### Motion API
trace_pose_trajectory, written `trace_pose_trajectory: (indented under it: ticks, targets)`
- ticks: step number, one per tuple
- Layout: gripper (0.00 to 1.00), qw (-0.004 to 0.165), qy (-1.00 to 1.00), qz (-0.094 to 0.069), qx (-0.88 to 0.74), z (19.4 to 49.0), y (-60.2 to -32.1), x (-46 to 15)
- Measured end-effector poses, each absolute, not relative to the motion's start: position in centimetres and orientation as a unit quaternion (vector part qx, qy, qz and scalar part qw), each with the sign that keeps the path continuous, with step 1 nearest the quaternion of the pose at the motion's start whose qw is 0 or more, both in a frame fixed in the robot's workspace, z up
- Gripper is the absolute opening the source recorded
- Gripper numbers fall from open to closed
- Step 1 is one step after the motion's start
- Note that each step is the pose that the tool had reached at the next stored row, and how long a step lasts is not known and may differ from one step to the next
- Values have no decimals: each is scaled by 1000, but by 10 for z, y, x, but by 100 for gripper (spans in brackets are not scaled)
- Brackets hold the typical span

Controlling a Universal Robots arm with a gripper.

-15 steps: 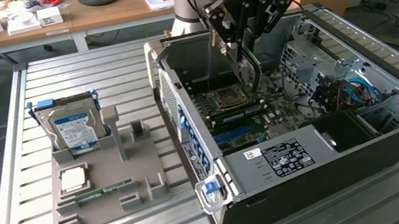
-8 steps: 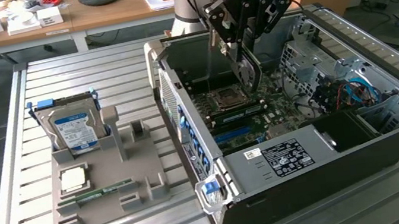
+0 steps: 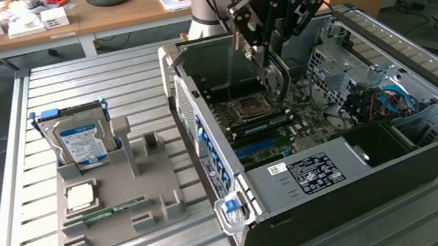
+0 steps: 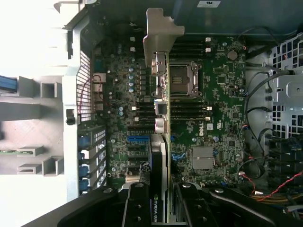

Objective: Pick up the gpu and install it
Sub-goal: 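Pick up the gpu and move the gpu toward the slot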

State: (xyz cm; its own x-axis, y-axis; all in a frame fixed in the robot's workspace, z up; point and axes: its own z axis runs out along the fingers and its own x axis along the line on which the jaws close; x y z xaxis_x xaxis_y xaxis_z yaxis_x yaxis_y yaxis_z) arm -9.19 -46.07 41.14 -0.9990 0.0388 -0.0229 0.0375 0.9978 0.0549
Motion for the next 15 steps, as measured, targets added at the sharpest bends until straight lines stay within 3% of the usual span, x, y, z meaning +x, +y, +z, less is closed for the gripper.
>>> trace_pose_trajectory:
  ticks: [15]
  targets:
    - [27, 12, 999, 27, 19, 411, -461, -38]
